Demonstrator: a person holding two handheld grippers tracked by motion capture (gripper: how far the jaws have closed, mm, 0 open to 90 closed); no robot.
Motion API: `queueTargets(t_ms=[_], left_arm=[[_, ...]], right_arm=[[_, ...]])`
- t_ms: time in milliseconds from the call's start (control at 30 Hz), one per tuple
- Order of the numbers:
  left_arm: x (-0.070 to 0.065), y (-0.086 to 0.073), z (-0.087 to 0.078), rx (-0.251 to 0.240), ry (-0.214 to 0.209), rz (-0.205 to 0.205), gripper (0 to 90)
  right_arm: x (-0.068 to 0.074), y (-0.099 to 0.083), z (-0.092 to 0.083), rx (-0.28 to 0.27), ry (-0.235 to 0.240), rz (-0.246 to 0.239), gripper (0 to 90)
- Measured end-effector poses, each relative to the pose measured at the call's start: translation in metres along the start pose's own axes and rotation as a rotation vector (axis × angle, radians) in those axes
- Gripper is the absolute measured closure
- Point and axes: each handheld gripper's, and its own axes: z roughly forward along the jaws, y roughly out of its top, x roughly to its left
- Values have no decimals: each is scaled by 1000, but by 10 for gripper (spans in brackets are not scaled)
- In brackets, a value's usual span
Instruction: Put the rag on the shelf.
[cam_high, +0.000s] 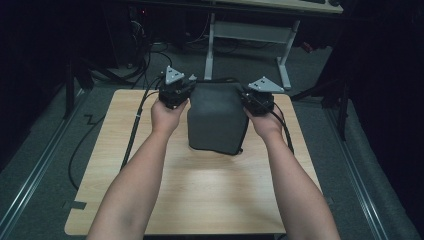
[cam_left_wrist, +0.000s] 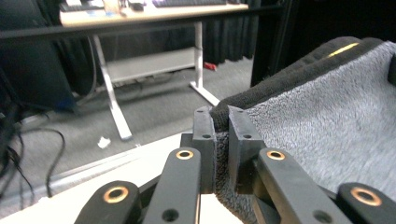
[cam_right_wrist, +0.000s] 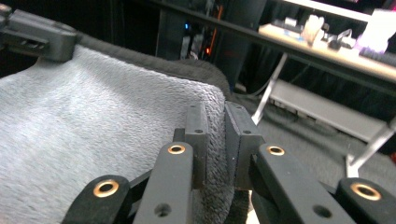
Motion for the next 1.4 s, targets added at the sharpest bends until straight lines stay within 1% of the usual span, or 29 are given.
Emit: queueTargets(t_ms=[100, 233, 267, 300, 367, 467, 667, 733, 800, 867, 900, 933, 1000, 1033, 1133, 1233, 1333, 1400], left_arm=[[2, -10, 2, 23, -22, -6, 828], [2, -19, 6, 47, -37, -20, 828], [2, -22, 7, 54, -40, -25, 828], [2, -25, 9, 63, -46, -35, 827], [2, -29, 10, 77, -50, -42, 826], [4, -36, 12, 93, -57, -57, 825], [5, -48, 15, 129, -69, -71, 825], [7, -53, 16, 131, -73, -84, 825], [8, -58, 16, 137, -77, -96, 825], [7, -62, 17, 144, -79, -105, 825], [6, -63, 18, 148, -77, -102, 827], [5, -64, 18, 153, -75, -101, 828], [7, -67, 18, 154, -82, -123, 830], [7, -69, 18, 156, -88, -133, 830], [8, -73, 20, 173, -95, -140, 831], [8, -77, 21, 180, -102, -163, 831], [8, -80, 21, 194, -104, -170, 831], [8, -80, 21, 195, -106, -177, 830]], right_arm=[[-3, -6, 4, 28, 10, 13, 816], [-5, -13, 6, 52, 13, 25, 820], [-5, -15, 7, 61, 16, 36, 821], [-5, -17, 7, 64, 18, 37, 821], [-5, -23, 9, 75, 18, 45, 821], [-5, -31, 12, 87, 32, 54, 821], [-6, -43, 15, 109, 56, 83, 825], [-8, -49, 17, 121, 54, 81, 838], [-10, -56, 18, 136, 57, 96, 838], [-10, -62, 19, 139, 62, 109, 856], [-9, -63, 19, 140, 61, 110, 868], [-8, -65, 19, 139, 63, 100, 876], [-5, -66, 19, 147, 66, 90, 881], [-5, -67, 19, 148, 71, 94, 881], [-6, -71, 20, 161, 82, 108, 880], [-4, -74, 21, 165, 85, 112, 880], [-3, -78, 21, 173, 85, 123, 879], [-3, -80, 22, 171, 87, 126, 878]])
